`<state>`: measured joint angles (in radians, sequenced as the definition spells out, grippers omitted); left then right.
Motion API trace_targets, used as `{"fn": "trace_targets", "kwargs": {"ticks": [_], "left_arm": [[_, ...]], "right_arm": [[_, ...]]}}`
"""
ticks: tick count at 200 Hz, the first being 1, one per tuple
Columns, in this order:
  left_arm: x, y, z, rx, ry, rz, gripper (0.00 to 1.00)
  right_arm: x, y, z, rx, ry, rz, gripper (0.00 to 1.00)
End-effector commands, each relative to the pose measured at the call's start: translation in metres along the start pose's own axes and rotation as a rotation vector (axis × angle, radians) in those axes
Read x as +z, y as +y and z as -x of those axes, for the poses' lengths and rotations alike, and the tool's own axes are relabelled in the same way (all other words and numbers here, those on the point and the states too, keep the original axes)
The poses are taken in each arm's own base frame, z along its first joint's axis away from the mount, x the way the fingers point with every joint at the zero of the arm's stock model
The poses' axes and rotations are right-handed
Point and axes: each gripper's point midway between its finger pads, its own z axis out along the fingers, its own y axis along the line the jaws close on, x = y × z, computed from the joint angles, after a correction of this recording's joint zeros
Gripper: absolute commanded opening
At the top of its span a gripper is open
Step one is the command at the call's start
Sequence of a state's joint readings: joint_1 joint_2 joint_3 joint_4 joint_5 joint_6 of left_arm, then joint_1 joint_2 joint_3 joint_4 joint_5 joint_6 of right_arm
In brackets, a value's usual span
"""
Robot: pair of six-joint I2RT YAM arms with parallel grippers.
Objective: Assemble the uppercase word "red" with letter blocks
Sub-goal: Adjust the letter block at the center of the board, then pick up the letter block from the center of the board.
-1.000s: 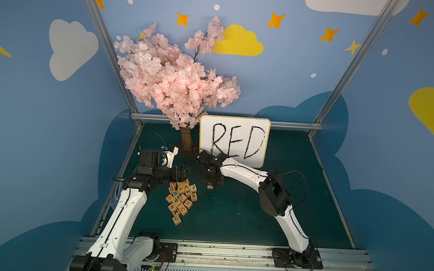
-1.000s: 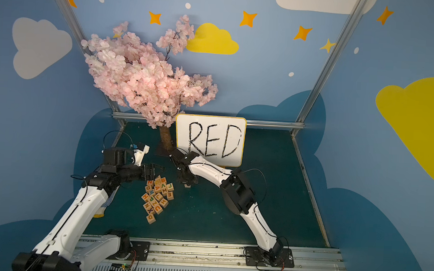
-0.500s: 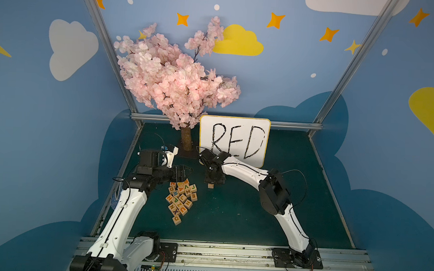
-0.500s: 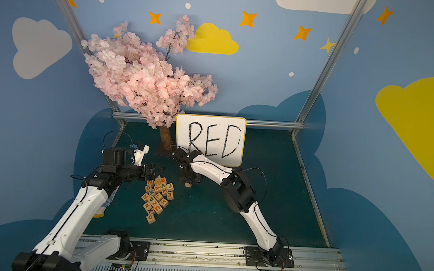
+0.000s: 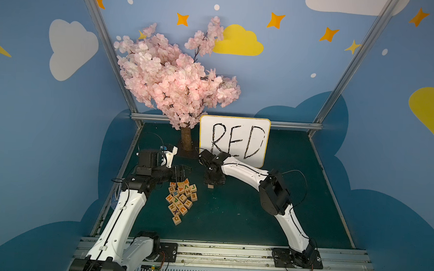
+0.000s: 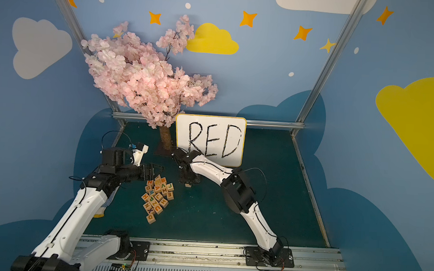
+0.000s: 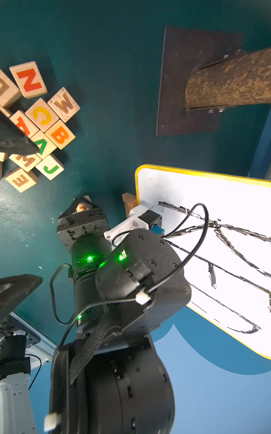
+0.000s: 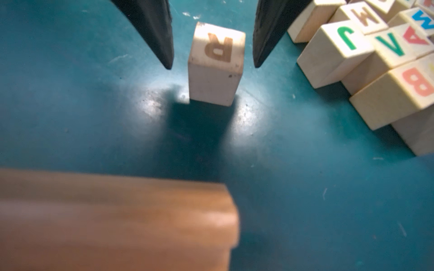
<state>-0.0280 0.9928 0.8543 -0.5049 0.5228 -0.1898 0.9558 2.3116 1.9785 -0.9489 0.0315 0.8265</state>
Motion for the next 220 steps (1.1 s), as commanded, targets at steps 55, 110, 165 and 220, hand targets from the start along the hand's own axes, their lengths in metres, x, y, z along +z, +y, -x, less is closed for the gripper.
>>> {"fn": "trace_targets", "kwargs": {"ticks": [55, 110, 165, 220], "left_arm": [[-0.014, 0.027, 0.009, -0.053, -0.061, 0.101, 0.79], [-0.033, 0.048, 0.024, -0.115, -0.145, 0.149, 0.79], [-0.039, 0.059, 0.029, -0.176, -0.195, 0.155, 0.78], [-0.039, 0.055, 0.029, -0.163, -0.205, 0.135, 0.78]], "right_arm": [[-0.072, 0.012, 0.017, -0.319, -0.113, 0.08, 0.53], [-0.087, 0.048, 0.008, -0.585, -0.139, 0.195, 0.48], [-0.074, 0.07, -0.027, -0.641, -0.059, 0.224, 0.49], [-0.059, 0.089, -0.054, -0.588, 0.027, 0.278, 0.52]]}}
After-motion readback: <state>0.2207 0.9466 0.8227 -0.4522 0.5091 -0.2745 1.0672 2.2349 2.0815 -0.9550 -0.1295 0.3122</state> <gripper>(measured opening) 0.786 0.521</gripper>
